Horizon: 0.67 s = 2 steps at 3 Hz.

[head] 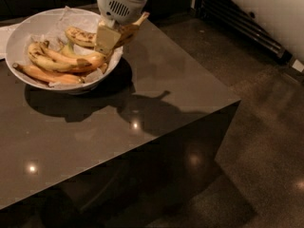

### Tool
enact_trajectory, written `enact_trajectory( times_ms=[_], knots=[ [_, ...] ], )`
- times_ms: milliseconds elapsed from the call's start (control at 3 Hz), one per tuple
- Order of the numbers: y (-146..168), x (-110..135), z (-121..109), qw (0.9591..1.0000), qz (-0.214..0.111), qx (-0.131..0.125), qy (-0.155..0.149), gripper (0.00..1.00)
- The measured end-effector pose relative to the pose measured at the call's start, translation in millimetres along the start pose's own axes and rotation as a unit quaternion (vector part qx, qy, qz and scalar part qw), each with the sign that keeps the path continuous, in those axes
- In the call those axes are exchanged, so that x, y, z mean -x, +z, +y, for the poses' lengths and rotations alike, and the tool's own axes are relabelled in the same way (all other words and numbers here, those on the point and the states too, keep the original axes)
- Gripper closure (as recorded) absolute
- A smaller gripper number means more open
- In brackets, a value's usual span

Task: Pick banana from white bowl

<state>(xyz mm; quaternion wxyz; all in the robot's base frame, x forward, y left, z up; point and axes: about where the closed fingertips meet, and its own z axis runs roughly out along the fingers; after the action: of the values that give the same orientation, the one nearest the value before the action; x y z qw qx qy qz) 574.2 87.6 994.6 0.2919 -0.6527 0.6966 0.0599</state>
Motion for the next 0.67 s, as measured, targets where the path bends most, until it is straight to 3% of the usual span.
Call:
enact_trajectory(
  times_ms=[667],
  knots=[
    [-15, -4, 5, 0.9999, -0.001, -0.003, 0.013, 1.0]
  ],
)
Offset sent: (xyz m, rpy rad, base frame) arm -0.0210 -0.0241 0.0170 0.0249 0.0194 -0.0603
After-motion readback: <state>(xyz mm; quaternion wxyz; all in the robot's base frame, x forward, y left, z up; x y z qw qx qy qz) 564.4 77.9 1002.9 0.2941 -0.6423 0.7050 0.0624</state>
